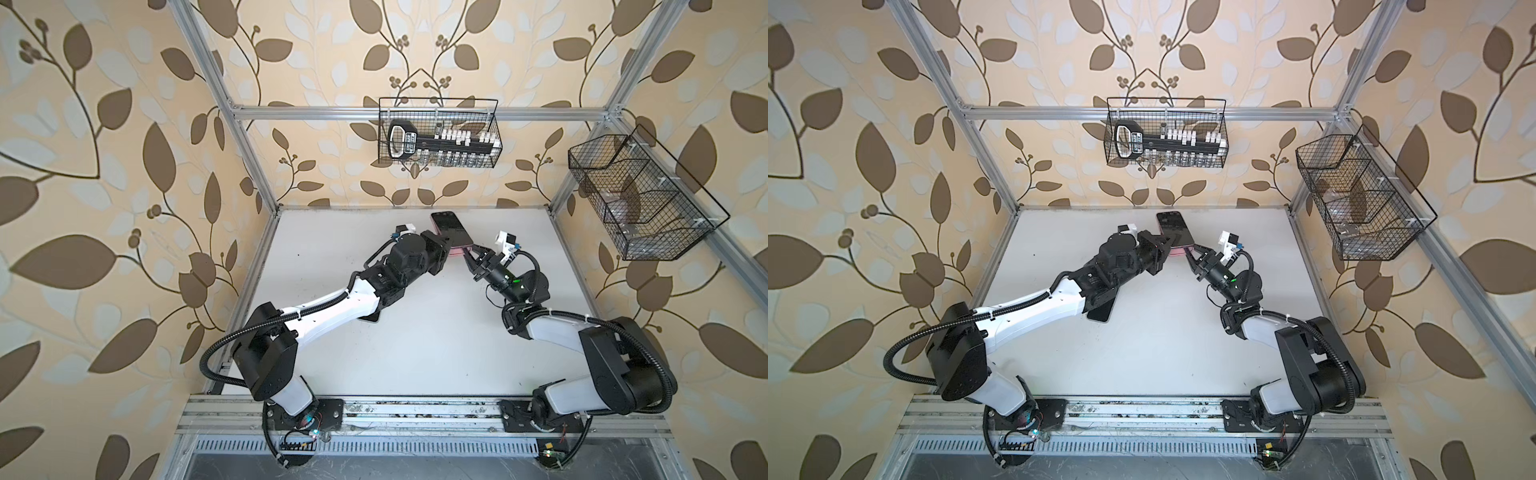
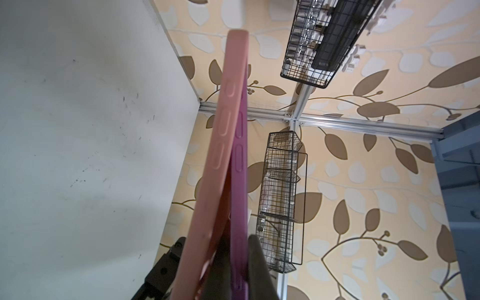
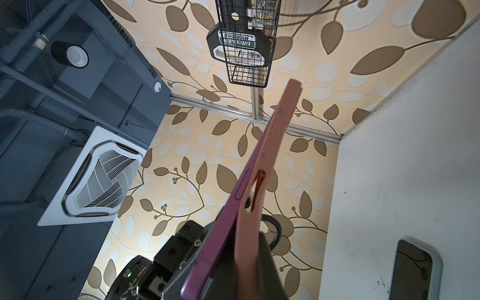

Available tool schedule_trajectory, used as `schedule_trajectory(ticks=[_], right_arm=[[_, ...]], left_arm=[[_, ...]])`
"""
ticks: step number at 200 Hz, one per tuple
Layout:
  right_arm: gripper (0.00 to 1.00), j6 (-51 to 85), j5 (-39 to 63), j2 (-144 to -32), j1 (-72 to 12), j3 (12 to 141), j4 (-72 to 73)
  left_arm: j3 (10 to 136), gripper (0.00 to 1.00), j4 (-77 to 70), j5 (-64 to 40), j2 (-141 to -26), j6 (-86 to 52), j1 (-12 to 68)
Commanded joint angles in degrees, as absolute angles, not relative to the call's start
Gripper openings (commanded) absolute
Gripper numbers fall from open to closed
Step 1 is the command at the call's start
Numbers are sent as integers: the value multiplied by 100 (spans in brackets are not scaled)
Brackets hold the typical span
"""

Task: Take the phone out of the phone case
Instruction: Remove the phone case from the phone.

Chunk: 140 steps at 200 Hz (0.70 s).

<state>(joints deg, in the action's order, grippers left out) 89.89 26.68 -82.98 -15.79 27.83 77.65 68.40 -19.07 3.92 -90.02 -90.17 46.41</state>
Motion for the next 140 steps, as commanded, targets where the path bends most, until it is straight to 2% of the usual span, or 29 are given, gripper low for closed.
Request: schedule_trajectory(ticks=[1, 140], right_arm=[[0, 8982, 2816, -8080, -1653, 2830, 8292], [0, 8820, 2813, -8155, -1653, 2839, 7961]], left_arm=[[7151, 0, -2056, 346, -9100, -8820, 4579], [7145, 0, -3100, -79, -9282, -8936, 4553]])
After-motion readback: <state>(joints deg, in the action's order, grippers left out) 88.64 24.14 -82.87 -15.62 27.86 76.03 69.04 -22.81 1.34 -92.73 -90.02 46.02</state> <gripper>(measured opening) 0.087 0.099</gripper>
